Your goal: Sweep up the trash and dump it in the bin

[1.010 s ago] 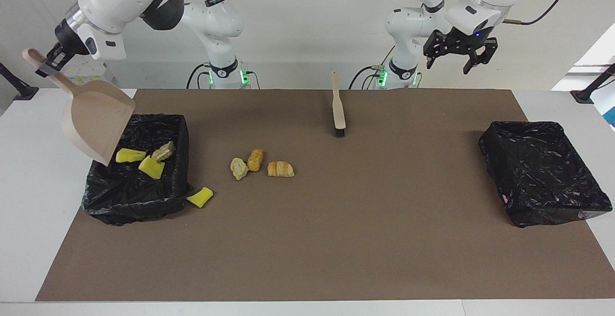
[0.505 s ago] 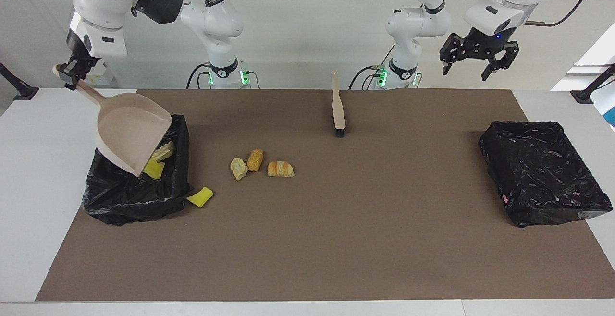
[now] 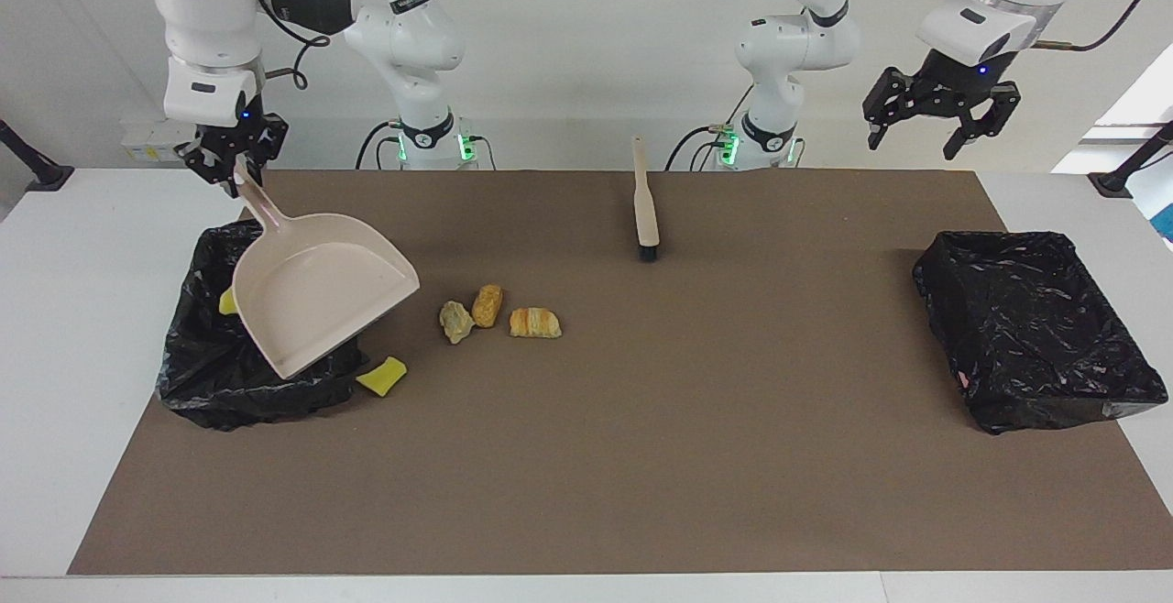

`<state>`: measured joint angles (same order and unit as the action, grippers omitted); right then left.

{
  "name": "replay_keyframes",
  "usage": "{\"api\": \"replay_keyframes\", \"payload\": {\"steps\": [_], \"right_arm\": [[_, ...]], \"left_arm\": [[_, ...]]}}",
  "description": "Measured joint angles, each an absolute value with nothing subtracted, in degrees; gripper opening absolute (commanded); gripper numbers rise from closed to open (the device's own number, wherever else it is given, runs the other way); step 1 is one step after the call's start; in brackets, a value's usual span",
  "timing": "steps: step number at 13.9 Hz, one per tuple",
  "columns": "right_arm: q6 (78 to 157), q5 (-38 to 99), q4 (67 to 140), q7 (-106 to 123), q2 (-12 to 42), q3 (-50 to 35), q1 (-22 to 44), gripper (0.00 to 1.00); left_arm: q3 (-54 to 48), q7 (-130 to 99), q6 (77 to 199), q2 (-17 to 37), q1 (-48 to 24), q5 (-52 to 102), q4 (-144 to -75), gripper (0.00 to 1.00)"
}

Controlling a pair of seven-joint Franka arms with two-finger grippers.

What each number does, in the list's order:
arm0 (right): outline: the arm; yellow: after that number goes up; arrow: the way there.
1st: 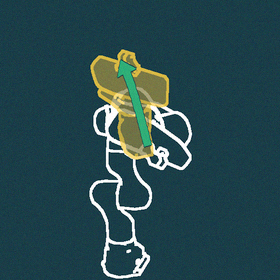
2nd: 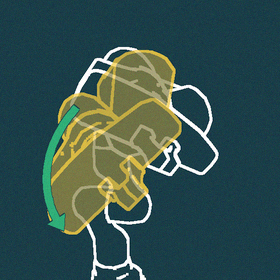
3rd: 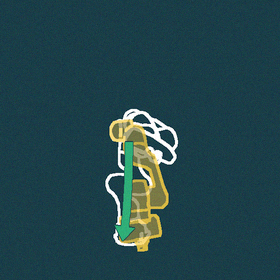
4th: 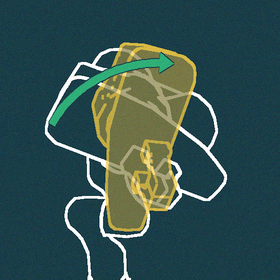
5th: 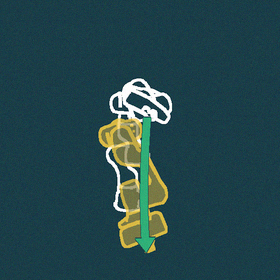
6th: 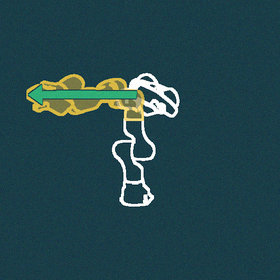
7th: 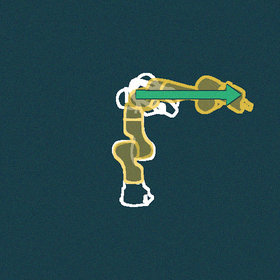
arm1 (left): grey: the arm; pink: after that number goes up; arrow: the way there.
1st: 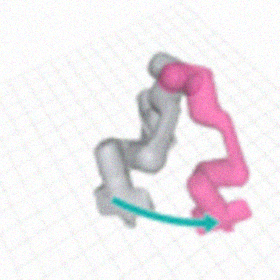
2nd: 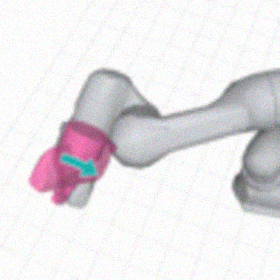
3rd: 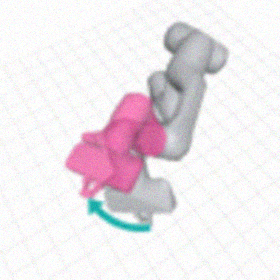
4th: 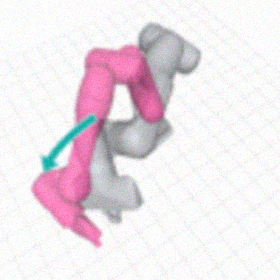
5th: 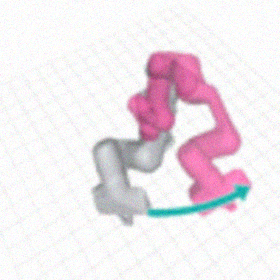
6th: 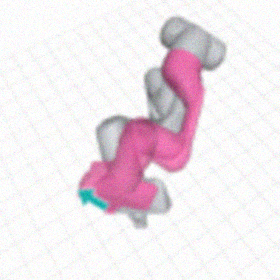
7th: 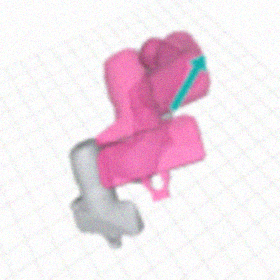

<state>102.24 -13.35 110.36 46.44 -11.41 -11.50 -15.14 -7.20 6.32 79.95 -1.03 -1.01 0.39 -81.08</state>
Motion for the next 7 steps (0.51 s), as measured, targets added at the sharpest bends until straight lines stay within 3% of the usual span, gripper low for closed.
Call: {"api": "replay_keyframes", "payload": {"steps": [7], "right_arm": [[102.89, -4.74, 110.31, 9.73, -4.48, -11.82, -0.96, 0.0]], "left_arm": [[-7.22, 6.32, 79.95, -1.03, -1.01, 0.39, -81.08, 1.0]]}}
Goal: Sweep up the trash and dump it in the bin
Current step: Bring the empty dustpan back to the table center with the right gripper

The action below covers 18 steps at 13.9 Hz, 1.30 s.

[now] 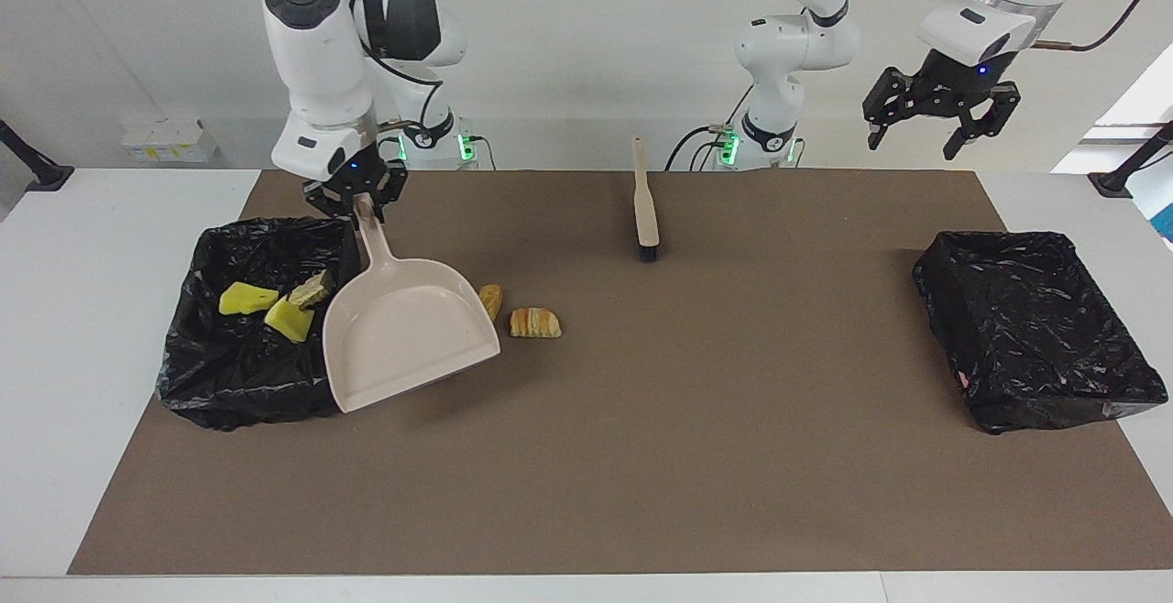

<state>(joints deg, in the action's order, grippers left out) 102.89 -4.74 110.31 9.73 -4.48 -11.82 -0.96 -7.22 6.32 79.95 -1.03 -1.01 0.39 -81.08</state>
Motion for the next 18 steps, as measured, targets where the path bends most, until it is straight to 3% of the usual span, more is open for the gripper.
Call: {"api": "replay_keyframes", "payload": {"steps": [6, 12, 15, 16, 17, 18], "right_arm": [[110.38, -4.44, 104.08, -18.78, 7.66, -12.02, 15.47, 0.0], [111.13, -4.47, 86.61, -40.28, 25.04, -11.69, 28.83, 0.0], [112.66, -4.57, 79.7, -43.75, 32.24, -11.35, 32.31, 0.0], [112.71, -4.71, 78.51, -43.81, 33.6, -11.26, 32.68, 0.34], [112.66, -4.84, 77.9, -43.85, 34.27, -11.24, 32.74, 0.75], [112.62, -5.23, 77.72, -43.85, 34.37, -11.2, 32.74, 1.0]], "left_arm": [[-7.22, 6.32, 79.93, -1.03, -1.01, 0.39, -81.08, 1.0], [-7.22, 6.31, 79.93, -1.03, -1.01, 0.39, -81.08, 1.0], [-7.22, 6.31, 79.93, -1.03, -1.01, 0.39, -81.08, 1.0], [-7.22, 6.31, 79.93, -1.03, -1.01, 0.39, -81.08, 1.0], [-7.22, 6.31, 79.93, -1.03, -1.01, 0.39, -81.08, 1.0], [-7.22, 6.31, 79.96, -1.03, -1.01, 0.39, -81.08, 1.0]]}}
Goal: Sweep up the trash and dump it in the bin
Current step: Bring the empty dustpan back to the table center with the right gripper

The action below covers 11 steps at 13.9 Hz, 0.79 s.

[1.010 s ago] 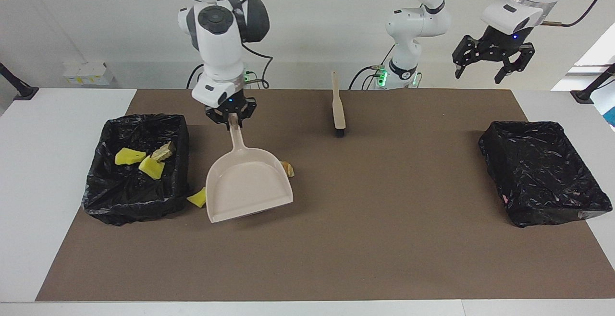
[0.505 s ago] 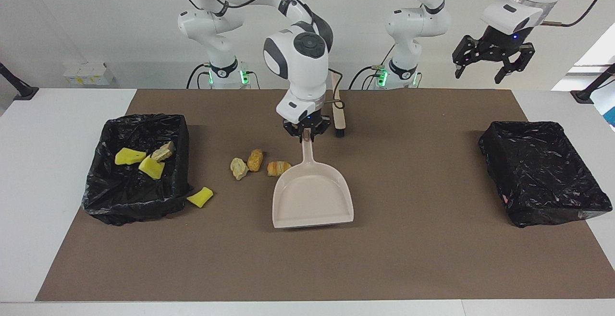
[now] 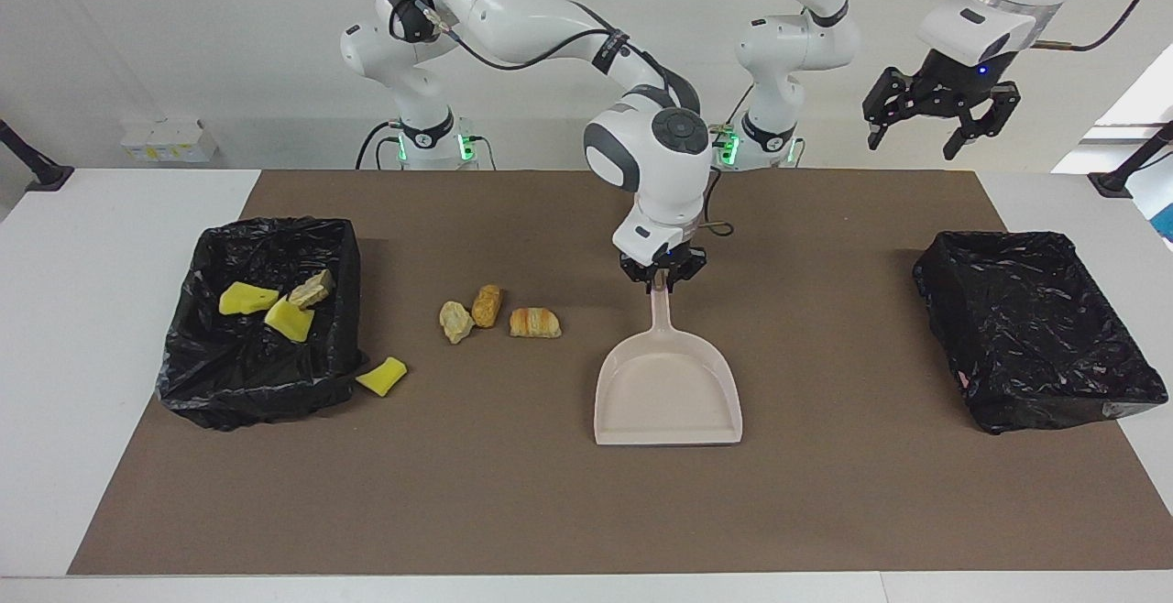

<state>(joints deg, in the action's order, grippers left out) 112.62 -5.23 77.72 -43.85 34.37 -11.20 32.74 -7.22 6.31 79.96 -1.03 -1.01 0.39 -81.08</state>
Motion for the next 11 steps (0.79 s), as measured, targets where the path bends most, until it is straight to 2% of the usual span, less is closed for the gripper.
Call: {"api": "replay_keyframes", "payload": {"steps": [6, 11], "right_arm": [[111.89, -7.02, 78.36, -44.25, 32.05, -11.33, 32.73, 1.0], [111.7, -7.02, 89.55, -50.48, 23.38, -12.95, 36.05, 1.0]], "left_arm": [[-7.25, 6.31, 80.28, -1.03, -1.01, 0.39, -81.23, 1.0], [-7.28, 6.31, 83.96, -0.92, -1.01, 0.39, -82.66, 1.0]]}}
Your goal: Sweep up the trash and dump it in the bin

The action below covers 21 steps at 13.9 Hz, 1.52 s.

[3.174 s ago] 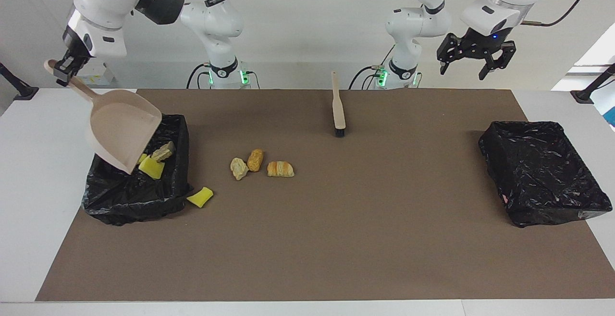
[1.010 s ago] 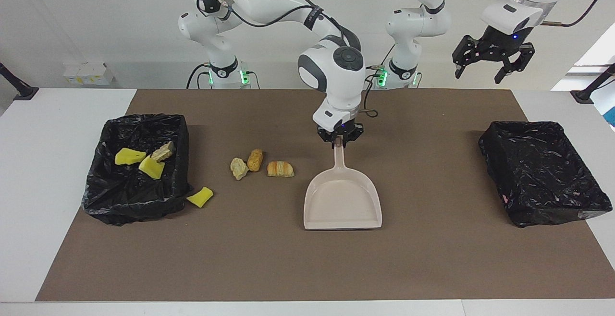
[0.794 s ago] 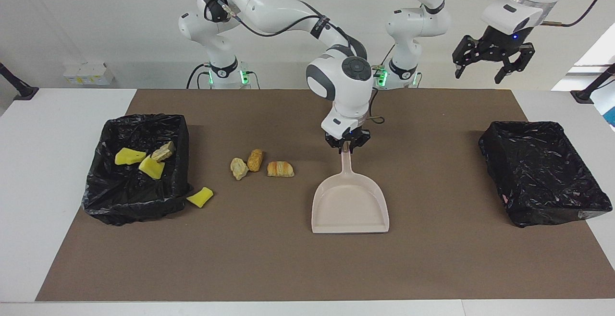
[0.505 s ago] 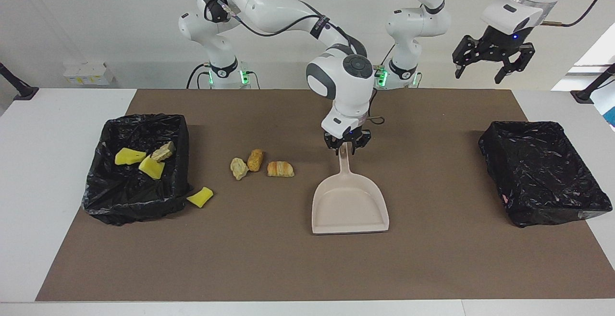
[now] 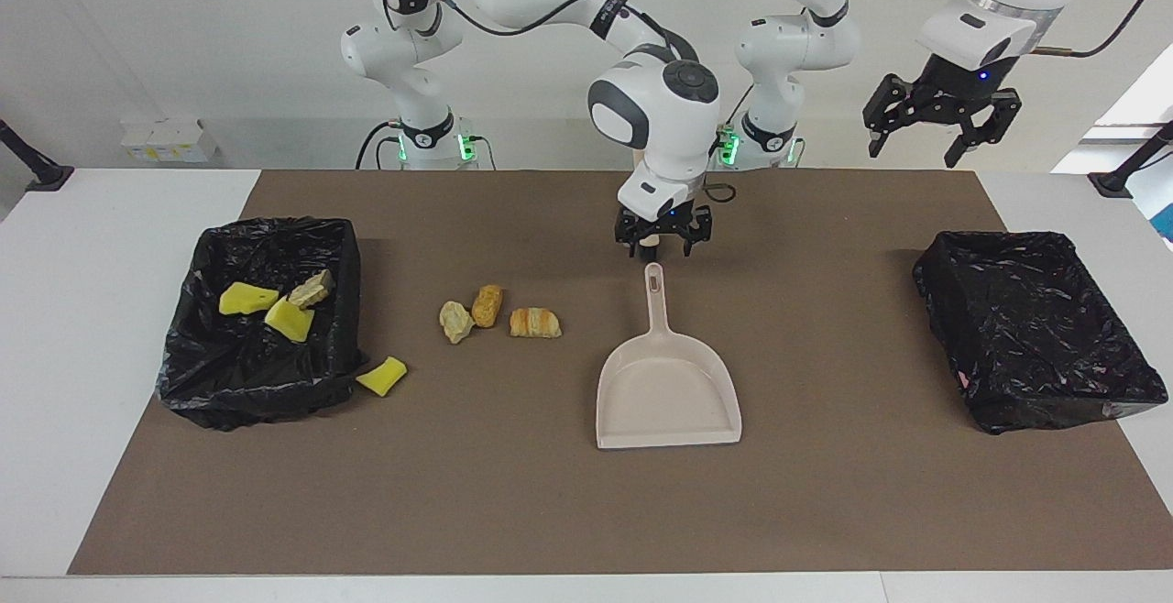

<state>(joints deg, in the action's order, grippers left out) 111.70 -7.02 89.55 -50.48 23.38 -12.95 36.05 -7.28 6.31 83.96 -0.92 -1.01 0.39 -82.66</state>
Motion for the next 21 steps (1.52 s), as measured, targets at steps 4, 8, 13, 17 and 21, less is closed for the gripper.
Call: {"api": "replay_keyframes", "payload": {"steps": [4, 8, 13, 17, 21], "right_arm": [[113.59, -4.93, 100.09, -56.25, 16.03, -13.05, 40.56, 1.0], [120.67, 0.56, 113.75, -59.18, 9.17, -13.09, 44.77, 1.0], [126.82, 2.31, 125.0, -63.87, 5.05, -13.12, 50.5, 0.99], [128.09, 5.35, 126.94, -64.32, 4.5, -13.08, 50.93, 0.78], [128.09, 5.68, 127.03, -64.32, 4.15, -13.08, 51.45, 0.08]], "left_arm": [[-7.84, 6.31, 90.93, -0.17, -1.27, 0.47, -86.73, 1.0], [-8.31, 5.86, 100.84, 2.24, -4.67, 0.62, -92.61, 1.0], [-8.62, -6.99, 111.87, 3.18, -14.87, 0.81, -102.49, 1.0], [-8.79, -21.01, 120.68, 5.59, -24.14, 0.81, -109.46, 1.0], [-8.6, -26.54, 128.51, 11.62, -26.82, 0.81, -111.39, 1.0]]}}
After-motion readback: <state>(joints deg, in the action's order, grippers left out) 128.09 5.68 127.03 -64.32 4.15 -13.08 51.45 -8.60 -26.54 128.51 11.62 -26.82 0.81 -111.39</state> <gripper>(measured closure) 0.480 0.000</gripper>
